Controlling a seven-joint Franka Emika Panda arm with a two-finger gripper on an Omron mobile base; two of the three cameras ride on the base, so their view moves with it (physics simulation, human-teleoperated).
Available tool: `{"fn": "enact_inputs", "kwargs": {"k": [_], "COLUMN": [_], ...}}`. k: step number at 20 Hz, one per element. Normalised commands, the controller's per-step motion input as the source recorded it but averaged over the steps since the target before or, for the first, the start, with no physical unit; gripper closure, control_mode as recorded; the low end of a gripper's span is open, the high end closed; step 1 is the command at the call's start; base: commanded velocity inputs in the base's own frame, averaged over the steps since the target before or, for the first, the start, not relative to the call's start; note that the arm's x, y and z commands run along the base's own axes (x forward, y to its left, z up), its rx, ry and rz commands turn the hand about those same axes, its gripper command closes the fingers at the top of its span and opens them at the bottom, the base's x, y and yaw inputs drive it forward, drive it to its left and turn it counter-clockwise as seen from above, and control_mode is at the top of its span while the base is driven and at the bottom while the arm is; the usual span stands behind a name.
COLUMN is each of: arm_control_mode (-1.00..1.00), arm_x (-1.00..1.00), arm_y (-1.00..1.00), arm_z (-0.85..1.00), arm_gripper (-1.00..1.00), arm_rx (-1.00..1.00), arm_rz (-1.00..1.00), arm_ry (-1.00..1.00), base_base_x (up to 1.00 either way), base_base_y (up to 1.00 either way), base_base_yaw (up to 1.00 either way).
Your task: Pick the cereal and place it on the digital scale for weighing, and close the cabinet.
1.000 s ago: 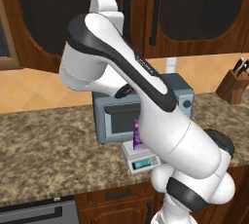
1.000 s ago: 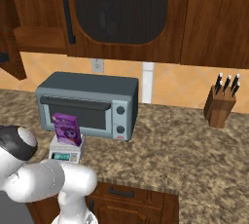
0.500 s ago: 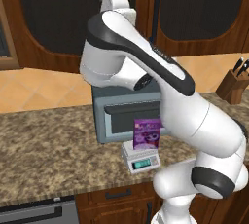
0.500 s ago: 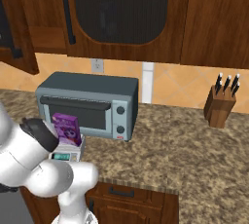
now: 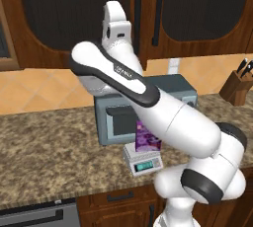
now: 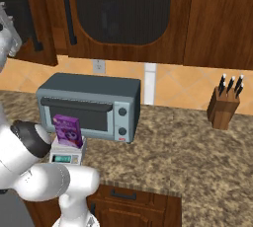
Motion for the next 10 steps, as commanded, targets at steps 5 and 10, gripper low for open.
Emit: {"fn": "enact_inputs", "kwargs": {"k": [5, 10], "arm_control_mode": [-1.00, -1.00], "arm_x": [1.00, 1.00], "arm_y": [-0.14, -0.33], "arm_z": [-0.21, -0.35], "arm_gripper": [-1.00, -1.00], "arm_rx": [0.00, 0.01], "arm_rz": [-0.20, -0.13], "arm_ry": [0.00, -0.02], "base_base_x": [0.00, 0.00], "base_base_y": [0.00, 0.00], "base_base_yaw": [0.00, 0.00]}}
